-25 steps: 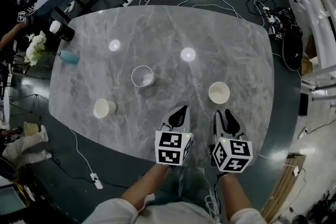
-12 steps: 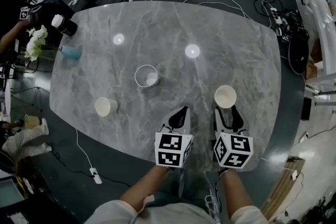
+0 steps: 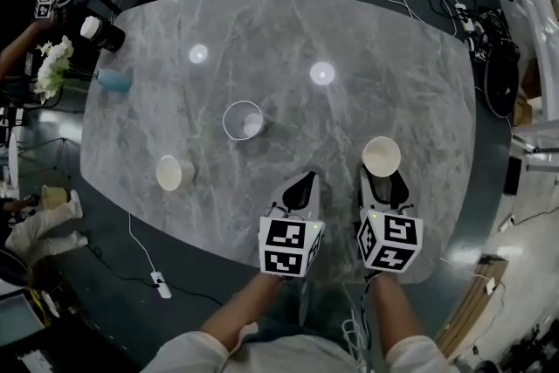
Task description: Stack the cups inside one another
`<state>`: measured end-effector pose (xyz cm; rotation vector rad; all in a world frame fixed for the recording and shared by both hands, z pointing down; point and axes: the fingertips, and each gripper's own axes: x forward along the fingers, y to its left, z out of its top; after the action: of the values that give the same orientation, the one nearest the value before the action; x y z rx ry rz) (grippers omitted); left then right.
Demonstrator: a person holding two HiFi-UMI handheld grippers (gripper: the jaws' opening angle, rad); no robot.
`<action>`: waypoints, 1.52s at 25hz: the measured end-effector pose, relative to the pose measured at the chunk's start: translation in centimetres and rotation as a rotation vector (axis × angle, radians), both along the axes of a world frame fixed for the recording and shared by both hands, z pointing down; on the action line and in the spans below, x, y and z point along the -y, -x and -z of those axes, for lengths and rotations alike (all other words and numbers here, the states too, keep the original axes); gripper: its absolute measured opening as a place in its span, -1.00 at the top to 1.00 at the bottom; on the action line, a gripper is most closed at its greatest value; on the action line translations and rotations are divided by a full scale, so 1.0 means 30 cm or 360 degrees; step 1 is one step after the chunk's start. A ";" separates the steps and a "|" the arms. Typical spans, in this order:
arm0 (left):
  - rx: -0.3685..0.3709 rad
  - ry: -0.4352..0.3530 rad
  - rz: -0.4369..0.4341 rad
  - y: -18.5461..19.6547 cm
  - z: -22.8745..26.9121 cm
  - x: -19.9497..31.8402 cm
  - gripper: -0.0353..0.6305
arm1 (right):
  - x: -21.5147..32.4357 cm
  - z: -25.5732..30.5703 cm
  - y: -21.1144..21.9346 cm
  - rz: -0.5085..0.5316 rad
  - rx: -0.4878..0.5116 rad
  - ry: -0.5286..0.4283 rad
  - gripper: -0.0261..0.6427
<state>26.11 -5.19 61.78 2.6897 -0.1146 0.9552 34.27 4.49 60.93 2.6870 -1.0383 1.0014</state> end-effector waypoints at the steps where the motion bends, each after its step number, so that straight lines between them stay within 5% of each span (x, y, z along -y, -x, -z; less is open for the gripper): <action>1: 0.0000 0.0003 0.0002 0.001 -0.002 0.001 0.91 | 0.001 -0.003 -0.001 -0.0004 -0.0006 0.0003 0.28; 19: -0.0023 -0.0018 0.0072 0.068 0.032 0.050 0.91 | 0.038 0.057 0.043 0.0039 -0.0069 -0.0015 0.28; 38: -0.0160 -0.0099 0.0407 0.272 0.227 0.269 0.91 | 0.292 0.274 0.175 0.0313 -0.0189 -0.0094 0.28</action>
<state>17.96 -13.26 54.96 2.6881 -0.4618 0.7490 29.02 -4.28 52.72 2.5887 -1.2951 0.7785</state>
